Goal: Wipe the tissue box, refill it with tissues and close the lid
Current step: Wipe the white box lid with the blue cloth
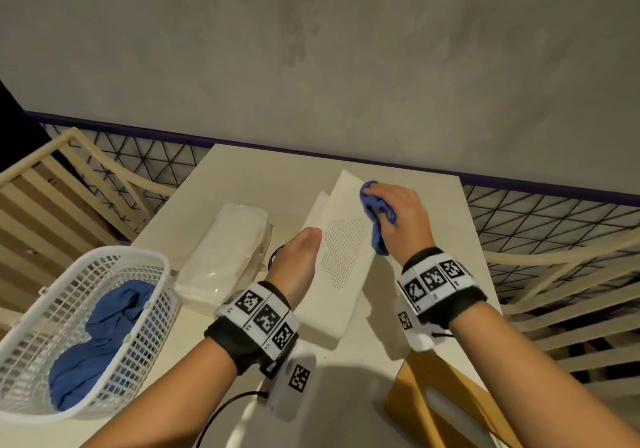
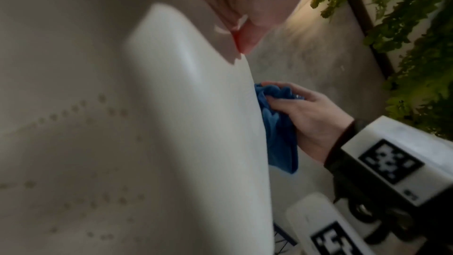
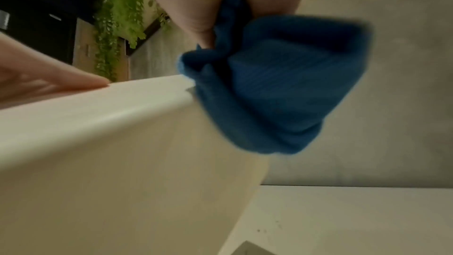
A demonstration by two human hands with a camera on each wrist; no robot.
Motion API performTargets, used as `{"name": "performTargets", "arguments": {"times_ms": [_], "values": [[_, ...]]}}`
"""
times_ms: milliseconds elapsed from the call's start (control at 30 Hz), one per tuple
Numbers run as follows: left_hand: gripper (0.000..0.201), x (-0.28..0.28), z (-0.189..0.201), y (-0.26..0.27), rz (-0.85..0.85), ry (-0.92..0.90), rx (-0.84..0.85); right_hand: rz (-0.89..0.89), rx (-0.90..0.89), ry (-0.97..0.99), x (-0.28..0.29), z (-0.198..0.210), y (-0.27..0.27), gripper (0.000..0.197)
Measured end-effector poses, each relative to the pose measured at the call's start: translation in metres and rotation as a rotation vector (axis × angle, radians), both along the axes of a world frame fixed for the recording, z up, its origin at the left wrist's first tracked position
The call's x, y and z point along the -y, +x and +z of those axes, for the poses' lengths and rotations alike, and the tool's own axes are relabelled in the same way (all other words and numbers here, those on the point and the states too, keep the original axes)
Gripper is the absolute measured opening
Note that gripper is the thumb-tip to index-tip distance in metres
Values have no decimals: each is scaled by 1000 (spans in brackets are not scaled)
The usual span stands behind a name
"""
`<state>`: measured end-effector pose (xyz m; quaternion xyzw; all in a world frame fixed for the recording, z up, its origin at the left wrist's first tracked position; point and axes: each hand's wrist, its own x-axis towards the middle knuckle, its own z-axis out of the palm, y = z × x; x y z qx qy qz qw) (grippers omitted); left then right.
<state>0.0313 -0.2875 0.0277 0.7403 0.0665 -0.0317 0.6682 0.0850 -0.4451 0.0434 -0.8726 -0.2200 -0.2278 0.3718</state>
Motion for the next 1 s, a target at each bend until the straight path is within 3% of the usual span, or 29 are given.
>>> {"name": "performTargets", "arguments": {"times_ms": [100, 200, 267, 333, 467, 600, 700, 833, 933, 1000], "values": [[32, 6, -6, 0, 7, 6, 7, 50, -24, -31, -13, -19, -15, 35], [40, 8, -5, -5, -30, 77, 35, 111, -13, 3, -15, -11, -17, 36], [41, 7, -2, -9, -59, 118, 46, 41, -20, 155, -6, -5, -3, 31], [38, 4, -2, -11, -79, 91, 36, -94, -202, 386, 8, -2, 4, 30], [29, -8, -3, -8, -152, -164, -95, -250, -429, 723, 36, -5, 11, 23], [45, -15, 8, -1, -235, -363, -182, -120, -566, 1051, 43, -1, 4, 23], [49, -6, 23, 4, -266, -438, -218, -50, -609, 1053, 32, -4, -8, 24], [34, 0, 33, 8, -202, -668, -363, -2, -630, 1015, 20, -4, -20, 25], [65, -3, 33, 13, -177, -762, -426, 25, -602, 952, 19, 3, -28, 22], [77, -6, 34, 16, -184, -759, -437, 38, -572, 811, 20, 7, -35, 22]]}}
